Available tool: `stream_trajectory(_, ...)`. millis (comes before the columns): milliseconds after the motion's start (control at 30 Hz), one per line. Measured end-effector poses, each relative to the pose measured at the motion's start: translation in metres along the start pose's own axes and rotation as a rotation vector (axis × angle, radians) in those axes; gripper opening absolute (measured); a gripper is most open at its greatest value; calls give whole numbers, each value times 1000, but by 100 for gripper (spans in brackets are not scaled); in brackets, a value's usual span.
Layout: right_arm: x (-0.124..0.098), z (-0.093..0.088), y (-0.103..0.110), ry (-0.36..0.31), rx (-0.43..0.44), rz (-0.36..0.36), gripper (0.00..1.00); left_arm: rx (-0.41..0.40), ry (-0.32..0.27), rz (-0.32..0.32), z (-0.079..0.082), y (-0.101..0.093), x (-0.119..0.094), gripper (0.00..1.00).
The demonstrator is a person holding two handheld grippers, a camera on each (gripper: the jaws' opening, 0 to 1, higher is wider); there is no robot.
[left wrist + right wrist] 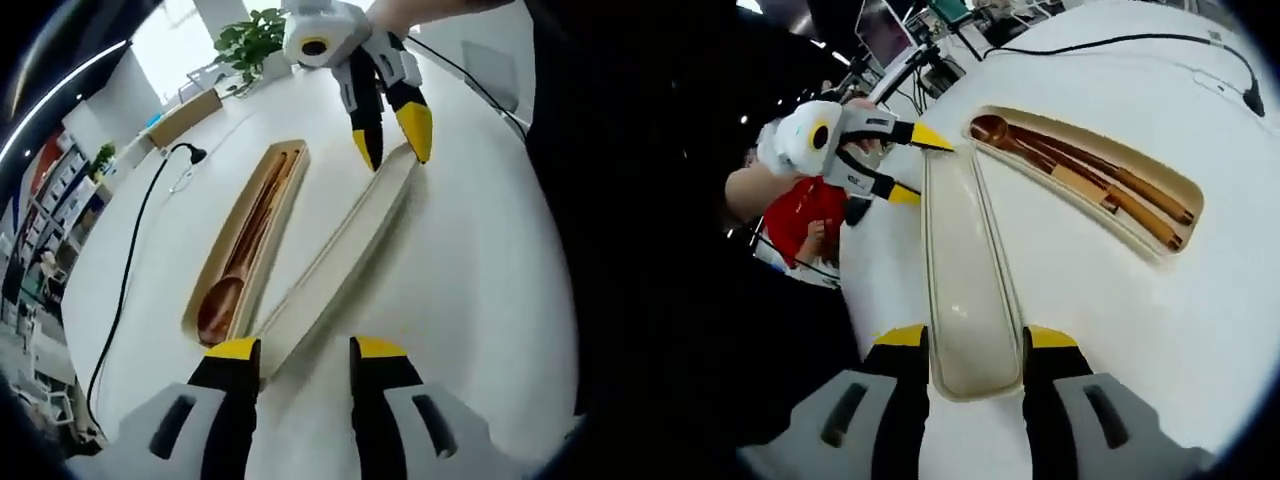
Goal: Arrange the utensils inside the cutlery case until each visible utensil rests in its matching compartment.
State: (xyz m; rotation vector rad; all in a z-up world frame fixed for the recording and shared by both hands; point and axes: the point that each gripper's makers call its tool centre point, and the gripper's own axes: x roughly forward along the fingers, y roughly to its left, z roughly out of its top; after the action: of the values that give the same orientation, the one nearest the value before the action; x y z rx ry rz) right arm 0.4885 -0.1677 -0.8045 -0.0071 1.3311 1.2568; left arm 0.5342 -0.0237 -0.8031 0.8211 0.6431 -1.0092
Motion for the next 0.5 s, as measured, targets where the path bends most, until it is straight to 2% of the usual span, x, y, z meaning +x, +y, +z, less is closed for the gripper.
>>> stream_trajectory(67, -2, -4, 2, 14, 28, 19, 34, 22, 8, 4, 1, 1, 1, 29)
stream_trajectory(100, -1, -4, 3, 11, 21, 24, 34, 55, 10, 10, 2, 2, 1, 25)
stream_trajectory(200, -1, -7, 5, 20, 26, 34, 34, 87, 23, 13, 2, 3, 2, 16)
stream_trajectory(267, -2, -7, 6, 17, 11, 38, 34, 87, 21, 7, 2, 3, 2, 16)
stream_trajectory(367, -5, 1, 1, -35, -67, 12, 35, 101, 38, -19, -1, -5, 2, 14)
stream_trajectory(500, -6, -3, -2, -5, -132, -7, 35, 109, 41, -36, 2, -12, 1, 12)
